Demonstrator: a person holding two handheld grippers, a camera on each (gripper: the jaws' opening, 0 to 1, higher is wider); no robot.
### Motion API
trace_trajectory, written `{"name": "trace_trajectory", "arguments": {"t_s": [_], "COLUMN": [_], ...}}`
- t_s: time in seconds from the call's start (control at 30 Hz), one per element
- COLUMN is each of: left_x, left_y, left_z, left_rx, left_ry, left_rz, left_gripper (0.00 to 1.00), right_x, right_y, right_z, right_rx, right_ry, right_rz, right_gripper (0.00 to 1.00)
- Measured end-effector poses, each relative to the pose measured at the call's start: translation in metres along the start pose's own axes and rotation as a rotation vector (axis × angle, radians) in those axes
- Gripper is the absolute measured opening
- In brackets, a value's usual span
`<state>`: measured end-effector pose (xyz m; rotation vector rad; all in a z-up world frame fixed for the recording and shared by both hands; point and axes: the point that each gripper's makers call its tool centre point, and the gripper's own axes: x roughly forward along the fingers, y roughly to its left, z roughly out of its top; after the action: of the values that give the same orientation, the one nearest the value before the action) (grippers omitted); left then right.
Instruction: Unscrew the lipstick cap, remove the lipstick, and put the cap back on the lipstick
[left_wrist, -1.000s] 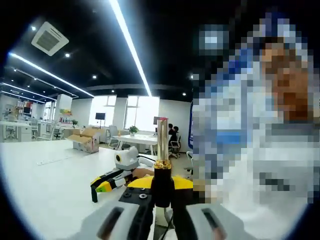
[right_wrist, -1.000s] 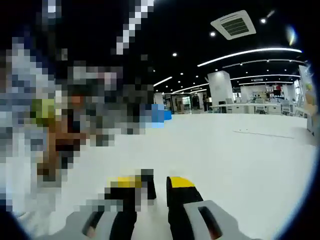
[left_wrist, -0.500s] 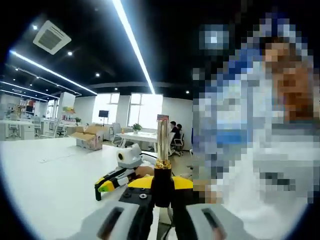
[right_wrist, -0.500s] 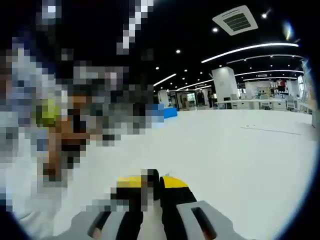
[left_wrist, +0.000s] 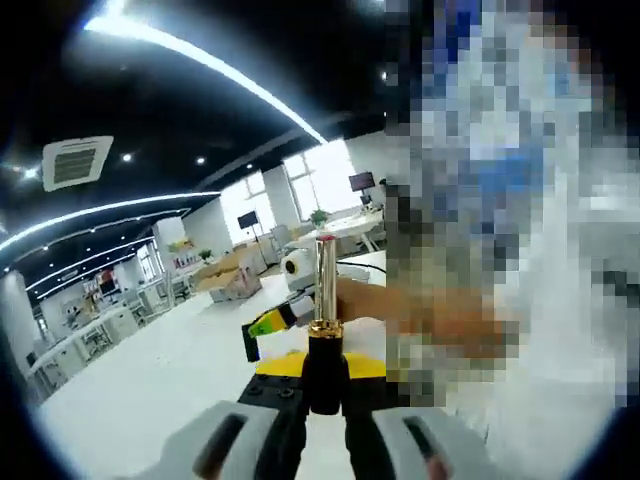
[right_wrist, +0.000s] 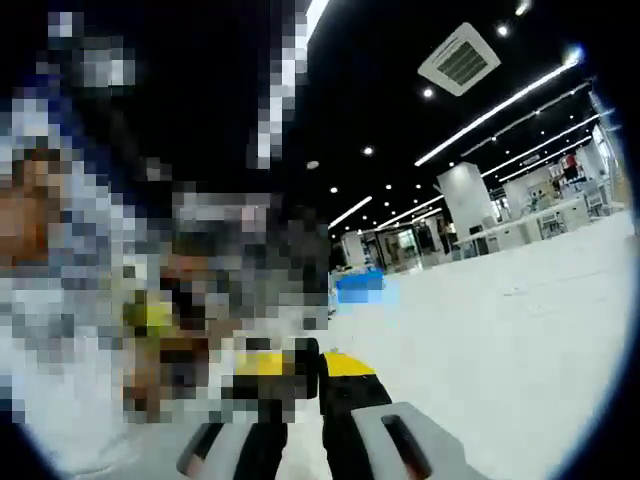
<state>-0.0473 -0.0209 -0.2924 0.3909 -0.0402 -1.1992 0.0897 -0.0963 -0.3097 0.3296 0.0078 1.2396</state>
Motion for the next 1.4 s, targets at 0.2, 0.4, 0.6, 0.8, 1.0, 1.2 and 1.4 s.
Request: {"name": "trace_trajectory", "arguments": {"t_s": [0.2,0.4,0.6,0.8,1.0,1.2,1.4], "left_x": [-0.001,0.0,0.0,-0.009,-0.023,-0.023,-0.03], "left_y": [0.0,0.002,-0.001,-0.018,-0.031,-0.033,-0.046], "left_z": [0.001,-0.003,-0.001,0.014,0.032,0.035,0.036], "left_rx": [0.048,0.031,-0.046,-0.353,-0.542,-0.551,-0.56], "left_ry": [0.019,0.021,-0.01,-0.153,-0.27,-0.284,-0.295], "left_rz": [0.029,0.023,-0.025,-0.287,-0.503,-0.526,-0.642], "left_gripper": [0.13,0.13,0.13,0.13,0.13,0.13,0.13], "right_x": [-0.005,-0.004,0.001,0.004,0.008,0.015,0.019], "right_y": [0.051,0.1,0.13,0.155,0.186,0.202,0.208], "right_z": [0.051,0.075,0.086,0.095,0.099,0.098,0.094], "right_rx": [-0.045,-0.093,-0.12,-0.126,-0.103,-0.079,-0.046], "right_ry": [-0.135,-0.175,-0.18,-0.192,-0.211,-0.217,-0.221], "right_rz": [0.109,0.2,0.244,0.285,0.372,0.41,0.452], "right_gripper": [0.1,0.1,0.1,0.1,0.1,0.1,0.1]}}
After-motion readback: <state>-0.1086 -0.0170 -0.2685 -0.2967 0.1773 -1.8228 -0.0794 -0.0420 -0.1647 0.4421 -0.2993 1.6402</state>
